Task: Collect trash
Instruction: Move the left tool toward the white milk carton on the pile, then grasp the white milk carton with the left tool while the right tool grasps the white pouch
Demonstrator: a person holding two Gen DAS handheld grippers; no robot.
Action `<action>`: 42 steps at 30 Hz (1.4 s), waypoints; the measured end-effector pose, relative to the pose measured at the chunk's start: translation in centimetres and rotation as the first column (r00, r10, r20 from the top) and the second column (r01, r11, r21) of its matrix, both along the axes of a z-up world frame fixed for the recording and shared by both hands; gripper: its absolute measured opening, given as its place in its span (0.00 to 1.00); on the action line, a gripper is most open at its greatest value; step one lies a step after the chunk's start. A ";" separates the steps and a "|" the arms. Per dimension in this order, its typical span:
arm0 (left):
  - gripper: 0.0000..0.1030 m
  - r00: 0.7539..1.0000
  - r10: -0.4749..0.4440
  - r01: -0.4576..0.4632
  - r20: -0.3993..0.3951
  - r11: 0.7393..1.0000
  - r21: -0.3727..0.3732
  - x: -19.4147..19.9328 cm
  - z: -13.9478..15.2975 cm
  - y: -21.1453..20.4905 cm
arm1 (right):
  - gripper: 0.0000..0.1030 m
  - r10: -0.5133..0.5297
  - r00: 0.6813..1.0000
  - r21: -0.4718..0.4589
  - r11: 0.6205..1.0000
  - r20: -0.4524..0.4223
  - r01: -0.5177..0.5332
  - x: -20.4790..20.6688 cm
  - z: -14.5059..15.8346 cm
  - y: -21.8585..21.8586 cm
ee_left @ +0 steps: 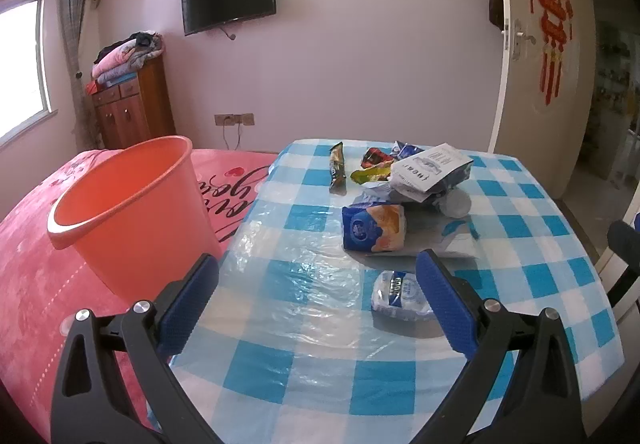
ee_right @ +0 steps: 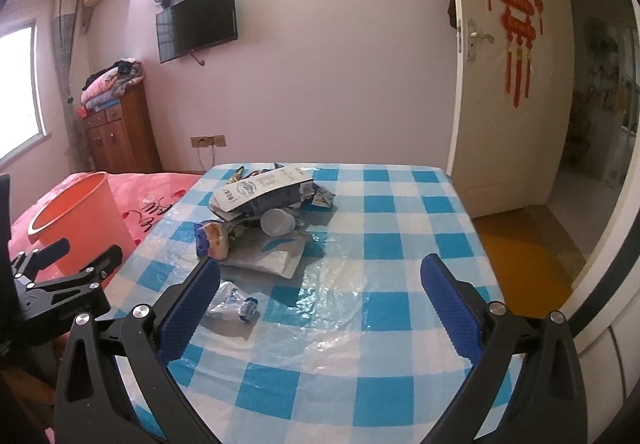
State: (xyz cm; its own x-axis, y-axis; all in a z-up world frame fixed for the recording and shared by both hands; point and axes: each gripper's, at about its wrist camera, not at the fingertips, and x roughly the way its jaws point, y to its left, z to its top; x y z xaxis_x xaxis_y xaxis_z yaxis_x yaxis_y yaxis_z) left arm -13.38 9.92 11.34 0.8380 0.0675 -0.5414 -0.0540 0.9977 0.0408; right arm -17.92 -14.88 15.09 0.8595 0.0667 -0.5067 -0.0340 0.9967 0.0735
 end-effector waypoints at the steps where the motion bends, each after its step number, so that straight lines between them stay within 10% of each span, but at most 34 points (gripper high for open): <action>1: 0.96 1.000 0.000 0.000 -0.008 1.000 0.000 0.2 -0.2 0.0 | 0.96 0.002 1.000 0.004 1.000 -0.003 -0.002 0.2 -0.1 0.0; 11: 0.96 0.997 -0.001 0.000 -0.073 1.000 -0.023 2.5 -2.4 0.8 | 0.96 0.047 0.996 0.006 0.999 -0.072 -0.047 3.3 -2.2 0.7; 20: 0.96 0.982 -0.186 0.185 -0.041 0.982 -0.030 3.8 -1.8 -0.5 | 0.96 0.087 0.983 0.083 0.994 -0.162 -0.074 5.4 -4.5 -0.1; 32: 0.96 0.840 -0.530 0.531 -0.114 0.847 -0.027 12.0 2.0 -6.6 | 0.96 0.107 0.969 0.176 0.982 -0.224 -0.068 6.7 -6.8 -2.9; 42: 0.96 0.800 -0.541 0.558 -0.259 0.830 -0.009 19.9 0.5 -10.9 | 0.96 0.127 0.954 0.194 0.978 -0.270 -0.075 7.7 -8.7 -3.8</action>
State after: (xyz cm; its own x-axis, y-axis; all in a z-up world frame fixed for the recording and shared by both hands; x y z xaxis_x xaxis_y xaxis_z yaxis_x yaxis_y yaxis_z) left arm 6.47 -0.96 11.80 0.5893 -0.3224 -0.7408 0.5222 0.8516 0.0448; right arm -10.27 -18.70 6.38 0.6690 0.2578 -0.6972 -0.0858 0.9584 0.2721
